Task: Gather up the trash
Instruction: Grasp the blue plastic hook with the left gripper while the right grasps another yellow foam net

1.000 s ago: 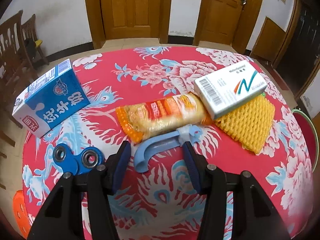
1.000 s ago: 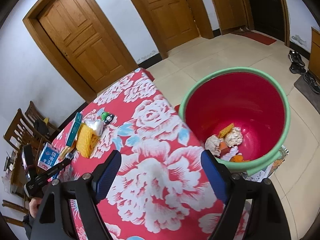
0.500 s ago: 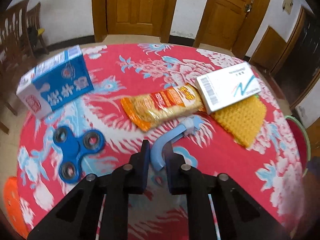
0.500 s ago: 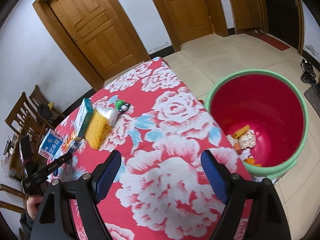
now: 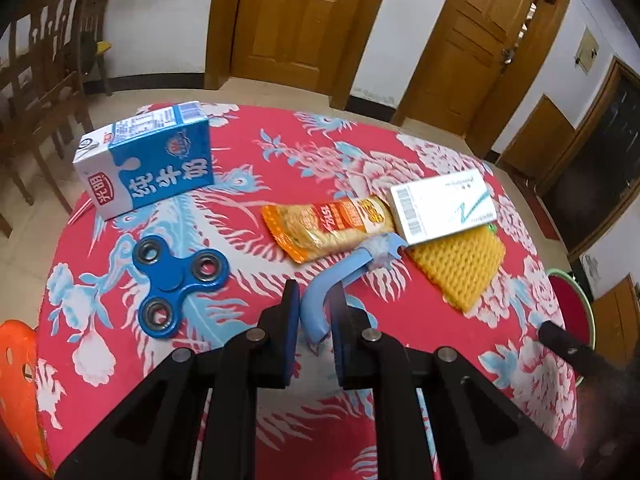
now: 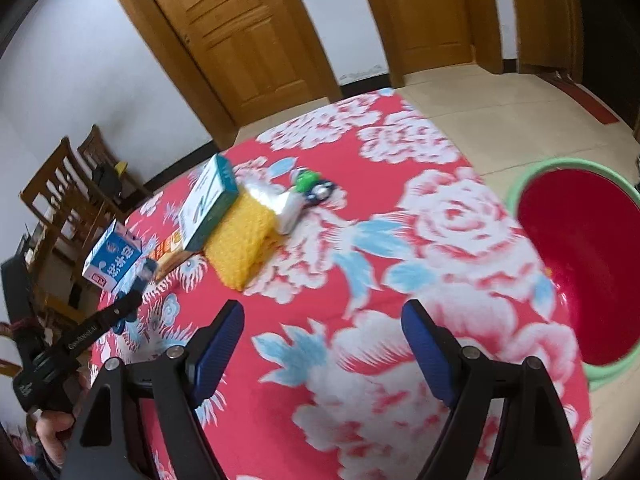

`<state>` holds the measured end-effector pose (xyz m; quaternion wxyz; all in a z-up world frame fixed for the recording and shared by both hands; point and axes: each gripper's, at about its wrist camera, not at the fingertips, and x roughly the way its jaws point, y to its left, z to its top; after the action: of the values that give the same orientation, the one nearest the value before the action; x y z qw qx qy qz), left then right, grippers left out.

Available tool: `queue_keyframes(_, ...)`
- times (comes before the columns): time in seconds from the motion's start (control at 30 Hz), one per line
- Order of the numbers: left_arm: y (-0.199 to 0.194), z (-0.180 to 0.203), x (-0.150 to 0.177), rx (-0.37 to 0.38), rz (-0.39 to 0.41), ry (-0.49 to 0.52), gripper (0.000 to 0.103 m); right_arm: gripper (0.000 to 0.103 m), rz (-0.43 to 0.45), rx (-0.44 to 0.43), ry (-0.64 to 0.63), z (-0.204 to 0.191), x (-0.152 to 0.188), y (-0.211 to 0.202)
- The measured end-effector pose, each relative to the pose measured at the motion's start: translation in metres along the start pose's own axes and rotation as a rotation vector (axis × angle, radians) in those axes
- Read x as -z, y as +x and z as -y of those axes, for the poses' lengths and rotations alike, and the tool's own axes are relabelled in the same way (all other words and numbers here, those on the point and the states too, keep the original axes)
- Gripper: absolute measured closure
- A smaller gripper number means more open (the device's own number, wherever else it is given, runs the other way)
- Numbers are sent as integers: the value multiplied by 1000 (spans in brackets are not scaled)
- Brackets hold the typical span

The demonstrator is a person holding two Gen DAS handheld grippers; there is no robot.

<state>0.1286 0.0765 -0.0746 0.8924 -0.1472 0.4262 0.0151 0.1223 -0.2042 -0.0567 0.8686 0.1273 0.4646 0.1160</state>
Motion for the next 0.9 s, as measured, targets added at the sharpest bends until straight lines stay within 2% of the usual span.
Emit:
queue_keyframes(0.17,-1,-6,0,16,0,-8,89,38,-46,-45,-43,-22,-7,26)
queue_keyframes(0.4,-2,-11,0,32,4,-26,89,46,-72,-85,-49,-37,-17,57)
queue_keyframes(0.53,0,-10,1,38,-1,-25,89,49,-58,-111,-45,-41,-23,64)
queue_keyframes(0.63,0,-8,1,40,1,-22,89,65,-59,-134,-39,-42,-23,69)
queue_keyframes(0.7,-1,-7,1,43,3,-25,89,82,-65,-149,-44,-43,-22,70)
queue_keyframes(0.77,-3,-7,1,44,8,-26,89,89,-54,-158,-58,-44,-20,66)
queue_keyframes(0.9,-7,-3,3,46,13,-26,89,90,-22,-178,-75,-46,-14,47)
